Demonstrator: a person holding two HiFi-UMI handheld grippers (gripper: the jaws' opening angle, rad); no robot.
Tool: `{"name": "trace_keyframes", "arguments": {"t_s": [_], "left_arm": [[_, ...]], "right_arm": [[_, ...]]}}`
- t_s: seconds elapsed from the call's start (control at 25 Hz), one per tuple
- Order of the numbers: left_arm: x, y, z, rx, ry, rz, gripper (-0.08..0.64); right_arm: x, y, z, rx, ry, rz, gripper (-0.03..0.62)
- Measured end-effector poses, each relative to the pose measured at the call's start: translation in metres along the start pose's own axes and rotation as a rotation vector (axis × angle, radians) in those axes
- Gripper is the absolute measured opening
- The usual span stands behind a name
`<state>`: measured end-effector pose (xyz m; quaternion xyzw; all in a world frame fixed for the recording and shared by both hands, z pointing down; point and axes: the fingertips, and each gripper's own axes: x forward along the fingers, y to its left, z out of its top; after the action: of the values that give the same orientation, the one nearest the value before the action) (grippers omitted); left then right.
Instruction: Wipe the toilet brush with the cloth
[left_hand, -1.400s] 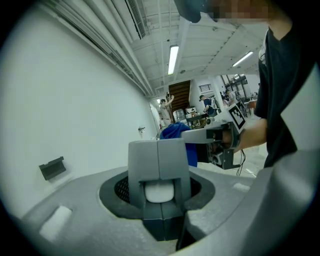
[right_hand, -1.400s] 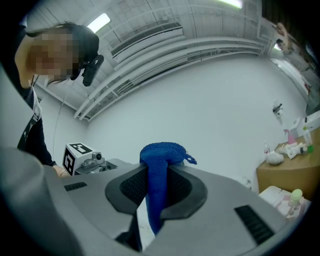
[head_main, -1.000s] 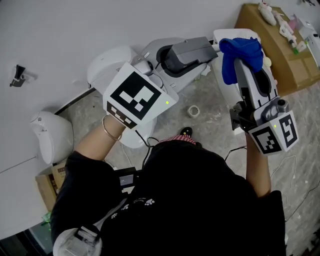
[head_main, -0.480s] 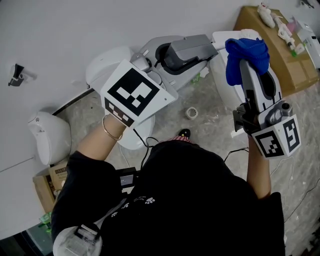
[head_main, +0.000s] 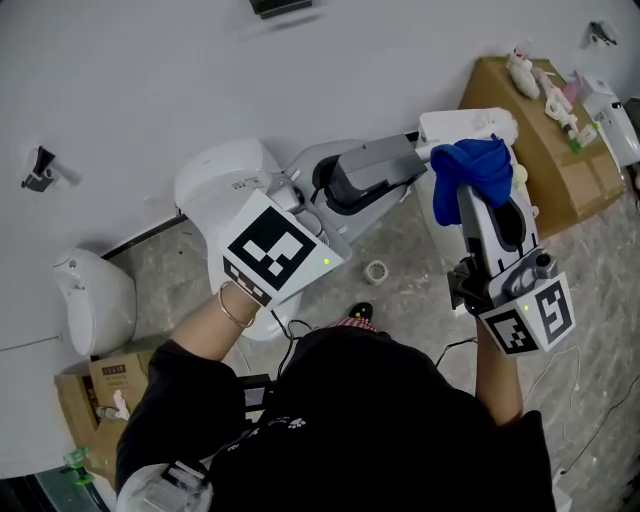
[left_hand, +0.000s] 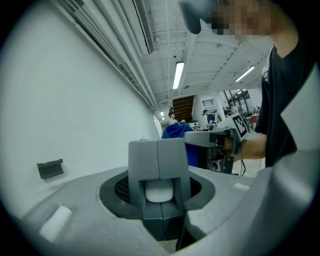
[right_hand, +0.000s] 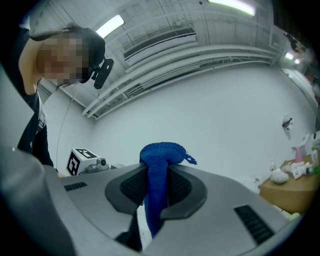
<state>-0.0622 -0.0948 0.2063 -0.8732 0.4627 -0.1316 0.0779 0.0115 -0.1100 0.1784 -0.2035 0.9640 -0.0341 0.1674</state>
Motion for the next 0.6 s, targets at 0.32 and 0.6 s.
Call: {"name": "trace_keyframes", "arguments": {"t_s": [0.32, 0.6], "left_arm": [[-0.001, -0.002, 0.006, -0.026, -0.036, -0.015, 0.169], [0.007, -0.008, 0.017, -0.083, -0.086, -0.06, 0.169]], "right_arm": [[0.001, 0.0, 0.002, -0.024, 0.0, 0.0, 0.067], [0.0, 0.0, 0.004, -0.056, 0.005, 0.0, 0.067]]}}
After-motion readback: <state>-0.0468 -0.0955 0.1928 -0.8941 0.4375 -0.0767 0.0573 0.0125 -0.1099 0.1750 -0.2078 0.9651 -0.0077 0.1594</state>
